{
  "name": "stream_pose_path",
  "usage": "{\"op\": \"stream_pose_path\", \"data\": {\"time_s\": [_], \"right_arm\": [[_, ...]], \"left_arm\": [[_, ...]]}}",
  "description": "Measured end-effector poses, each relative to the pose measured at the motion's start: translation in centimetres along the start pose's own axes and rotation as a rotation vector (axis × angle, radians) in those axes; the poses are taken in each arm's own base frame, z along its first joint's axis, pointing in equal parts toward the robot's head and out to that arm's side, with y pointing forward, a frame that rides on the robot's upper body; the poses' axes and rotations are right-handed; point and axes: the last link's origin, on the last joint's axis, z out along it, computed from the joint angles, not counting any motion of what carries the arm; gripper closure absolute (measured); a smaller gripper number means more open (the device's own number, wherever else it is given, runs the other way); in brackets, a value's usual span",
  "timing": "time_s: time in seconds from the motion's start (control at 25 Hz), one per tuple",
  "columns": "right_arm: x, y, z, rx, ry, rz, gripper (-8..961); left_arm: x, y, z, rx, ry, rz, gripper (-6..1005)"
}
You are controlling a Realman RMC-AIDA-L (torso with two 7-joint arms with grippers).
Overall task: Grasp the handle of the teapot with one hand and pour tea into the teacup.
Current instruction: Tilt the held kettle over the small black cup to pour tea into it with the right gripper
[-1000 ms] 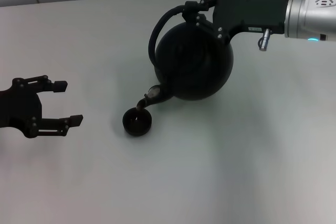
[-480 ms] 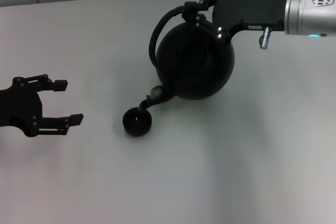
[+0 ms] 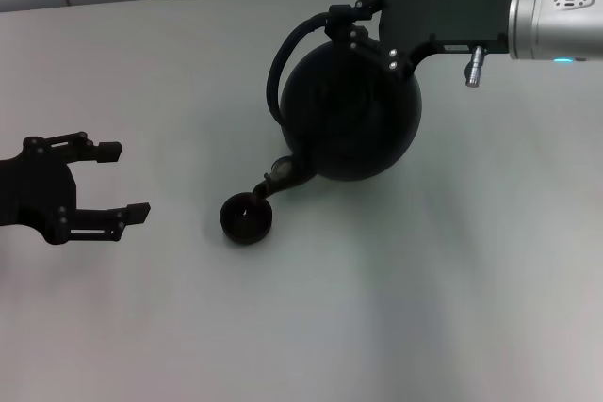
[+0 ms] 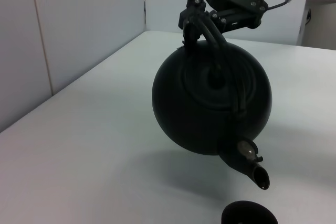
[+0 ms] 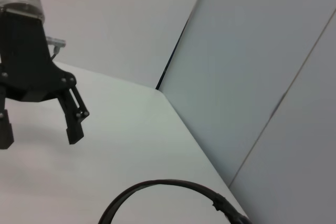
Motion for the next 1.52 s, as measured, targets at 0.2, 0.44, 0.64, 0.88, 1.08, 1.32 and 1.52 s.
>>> {"op": "stream_pose_path", "data": {"time_s": [0.2,0.44,0.64,0.88,1.08,1.32,1.52], "right_arm": [[-0.2,0.0,0.1,-0.004,0.002,-0.007,837],[-0.6,-0.3,0.0,0.002,-0.001,-0.025,837],[-0.7,-0.4,0.1,-0.003,0.007,-0.028,836],[-1.0,-0.6,0.2,-0.004,0.007,-0.041,836],[-1.3,-0.6,0.3,-0.011,0.012,-0.064,837],[-1.6,-0.6,0.3,-0.023,0.030,-0.076,838],[-1.6,-0.6,0.6,-0.024,0.043,-0.084,838]], "left_arm": [[0.0,-0.1,0.1,0.003,-0.001,0.002,130],[-0.1,-0.1,0.2,0.005,-0.004,0.002,130],[-0.1,-0.1,0.1,0.007,-0.003,0.001,130],[-0.1,-0.1,0.1,0.009,-0.002,0.001,130],[-0.2,-0.1,0.1,0.010,-0.002,0.000,130],[-0.3,0.0,0.1,0.011,-0.001,-0.002,130],[-0.4,-0.1,0.1,0.020,-0.004,-0.004,130]]}}
